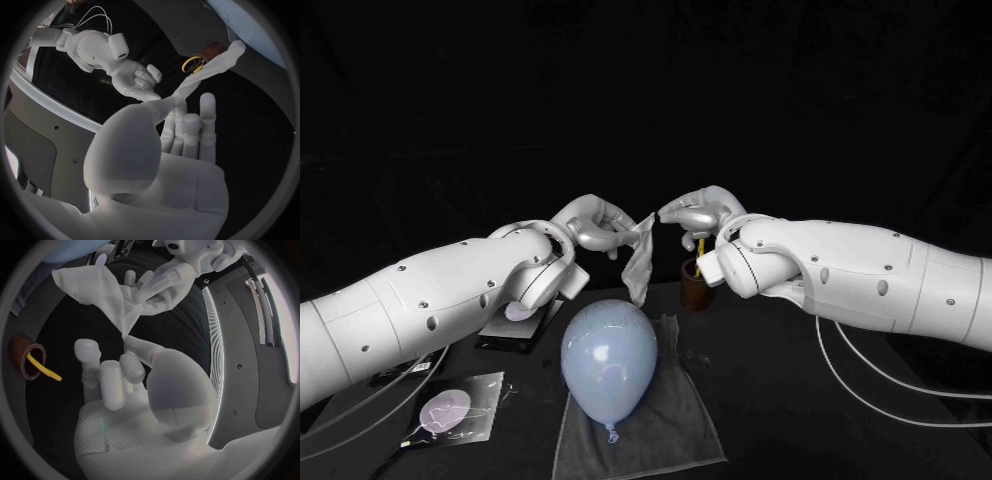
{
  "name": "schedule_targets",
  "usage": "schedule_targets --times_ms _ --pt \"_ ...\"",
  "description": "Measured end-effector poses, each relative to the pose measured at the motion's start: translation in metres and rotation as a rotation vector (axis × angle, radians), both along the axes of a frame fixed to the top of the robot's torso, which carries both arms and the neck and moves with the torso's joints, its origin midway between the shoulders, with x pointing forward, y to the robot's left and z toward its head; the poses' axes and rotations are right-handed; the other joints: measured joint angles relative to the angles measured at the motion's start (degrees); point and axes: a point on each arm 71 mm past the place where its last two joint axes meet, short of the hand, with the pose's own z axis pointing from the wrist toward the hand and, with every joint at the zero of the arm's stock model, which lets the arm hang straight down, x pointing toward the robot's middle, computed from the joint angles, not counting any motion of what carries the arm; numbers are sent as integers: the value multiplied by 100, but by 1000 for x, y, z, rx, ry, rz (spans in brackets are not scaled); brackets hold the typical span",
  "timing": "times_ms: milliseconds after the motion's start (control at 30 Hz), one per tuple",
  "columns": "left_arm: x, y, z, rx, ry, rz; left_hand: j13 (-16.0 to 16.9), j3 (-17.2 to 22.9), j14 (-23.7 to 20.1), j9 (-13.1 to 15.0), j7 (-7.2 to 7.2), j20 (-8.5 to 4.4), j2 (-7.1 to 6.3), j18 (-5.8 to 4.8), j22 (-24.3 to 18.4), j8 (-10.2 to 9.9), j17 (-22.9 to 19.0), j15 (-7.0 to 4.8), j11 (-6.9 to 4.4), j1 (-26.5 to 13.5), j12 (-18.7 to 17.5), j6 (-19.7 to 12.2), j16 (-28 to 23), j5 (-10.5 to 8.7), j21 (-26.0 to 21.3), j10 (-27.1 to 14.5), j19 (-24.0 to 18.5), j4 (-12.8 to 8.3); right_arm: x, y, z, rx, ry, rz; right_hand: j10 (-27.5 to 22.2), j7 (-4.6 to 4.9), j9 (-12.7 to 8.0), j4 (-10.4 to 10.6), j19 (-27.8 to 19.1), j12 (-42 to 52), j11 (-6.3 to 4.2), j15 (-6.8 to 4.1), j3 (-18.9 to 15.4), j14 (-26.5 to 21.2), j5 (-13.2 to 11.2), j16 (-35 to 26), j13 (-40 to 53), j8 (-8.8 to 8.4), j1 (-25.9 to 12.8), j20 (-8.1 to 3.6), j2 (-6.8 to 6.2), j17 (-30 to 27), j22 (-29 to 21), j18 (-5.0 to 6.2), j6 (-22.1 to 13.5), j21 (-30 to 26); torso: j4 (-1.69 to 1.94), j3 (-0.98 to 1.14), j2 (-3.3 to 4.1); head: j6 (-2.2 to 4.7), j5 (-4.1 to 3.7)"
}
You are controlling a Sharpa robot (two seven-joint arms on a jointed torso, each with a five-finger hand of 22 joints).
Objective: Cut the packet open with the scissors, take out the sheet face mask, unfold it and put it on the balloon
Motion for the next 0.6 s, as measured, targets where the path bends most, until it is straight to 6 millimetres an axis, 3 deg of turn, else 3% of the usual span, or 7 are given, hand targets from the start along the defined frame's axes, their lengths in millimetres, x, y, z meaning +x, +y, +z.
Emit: schedule_targets --times_ms 67,167,267,467,600 --pt "0 0 0 7 10 -6 12 26 0 0 0 0 3 -1 8 0 11 0 0 -34 0 -1 9 0 3 0 0 -27 -1 -1 0 2 2 10 -80 32 -1 65 -34 -46 9 8 -128 -53 0 -3 -64 -9 -26 10 -26 -66 -89 -1 -90 -131 -2 1 1 -1 -4" --pt "1 0 -1 14 22 -13 16 71 0 0 10 12 16 -3 23 0 8 0 -10 -61 20 -28 9 -2 3 -12 -12 -71 -2 -3 0 1 1 19 -349 157 -137 237 -197 -278 118 96 -382 -264 -15 -117 -315 -244 -225 74 -225 -323 -258 -1 -400 -388 -2 2 1 -4 -5" --pt "1 0 -1 18 34 -19 17 87 0 0 11 21 15 -5 28 0 -23 0 -11 -89 22 -28 9 -2 25 -30 -21 -87 -1 -9 0 -16 -16 26 -440 219 -212 315 -236 -328 193 162 -508 -330 -46 -135 -389 -338 -260 113 -259 -407 -330 -2 -500 -498 1 1 2 -6 -5" --pt "1 2 -1 -2 61 -19 -20 176 -291 0 2 21 42 -9 36 48 -403 39 0 -208 -20 -59 -71 -2 25 -123 -124 -176 -4 -23 3 -99 -96 42 -464 149 -233 467 -225 -279 168 143 -702 -348 -46 -136 -385 -249 -260 124 -260 -411 -337 85 -274 -497 5 -3 5 -5 3" --pt "0 3 -1 -37 90 -13 -100 182 -413 1 30 50 69 -10 36 56 -548 42 10 -293 -132 -91 -108 -3 25 -154 -153 -217 -12 -27 0 -169 -151 74 -369 60 -234 621 -95 -184 73 79 -857 -285 -46 -88 -317 -161 -281 80 -281 -343 -259 88 -152 -377 7 -7 6 -3 13"
